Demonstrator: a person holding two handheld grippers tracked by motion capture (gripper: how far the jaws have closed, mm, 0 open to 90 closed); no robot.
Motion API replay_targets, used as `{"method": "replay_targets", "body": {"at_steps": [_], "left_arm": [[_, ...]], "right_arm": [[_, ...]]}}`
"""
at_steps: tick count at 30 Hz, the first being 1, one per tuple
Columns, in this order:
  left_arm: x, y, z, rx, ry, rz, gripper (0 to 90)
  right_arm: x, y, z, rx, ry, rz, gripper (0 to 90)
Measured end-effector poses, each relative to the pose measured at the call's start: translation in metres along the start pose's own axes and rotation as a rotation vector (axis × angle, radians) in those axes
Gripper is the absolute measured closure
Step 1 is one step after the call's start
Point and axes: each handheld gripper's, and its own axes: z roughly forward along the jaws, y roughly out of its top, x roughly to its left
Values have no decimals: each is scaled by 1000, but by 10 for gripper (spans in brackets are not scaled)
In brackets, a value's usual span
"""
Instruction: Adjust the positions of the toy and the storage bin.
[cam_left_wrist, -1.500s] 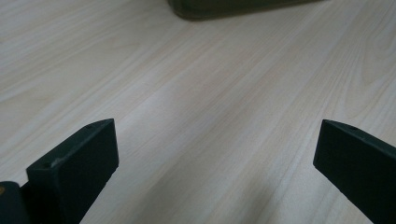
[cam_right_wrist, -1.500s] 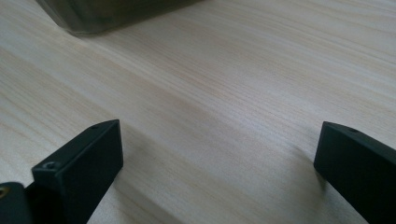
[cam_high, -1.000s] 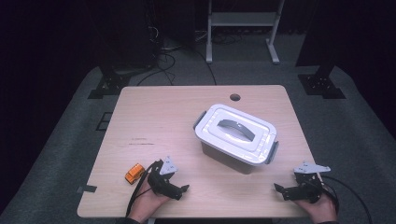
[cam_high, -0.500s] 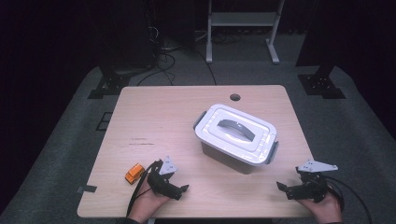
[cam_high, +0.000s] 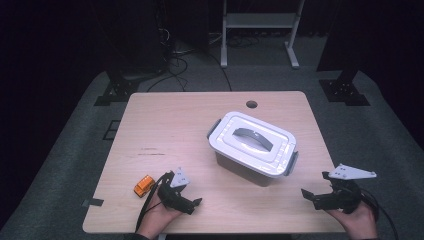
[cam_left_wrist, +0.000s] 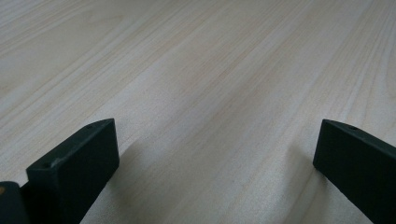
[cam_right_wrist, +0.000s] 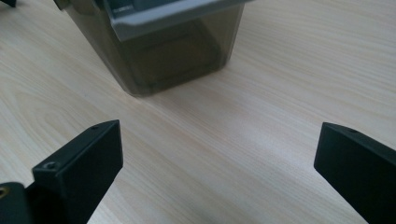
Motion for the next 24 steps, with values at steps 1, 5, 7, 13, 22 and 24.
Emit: {"method": "replay_targets", "body": {"at_steps": [1,5,7,13,22,24], "left_arm": [[0,0,0,0,0,0,0],[0,0,0,0,0,0,0],[0,0,0,0,0,0,0],[0,0,0,0,0,1,0],[0,-1,-1,-2,-3,2,0],[0,-2,-1,-3,-3,2,0]], "right_arm": [[0,2,-2,-3,2,2,3],[-1,7,-8,-16,6,3,3],[-1,9,-12,-20,6,0,3],[0,22,-21,-35,14,-19,4],[6,38,-31,-62,25,-37,3],[7,40,-31,-66,30,-42,3]]}}
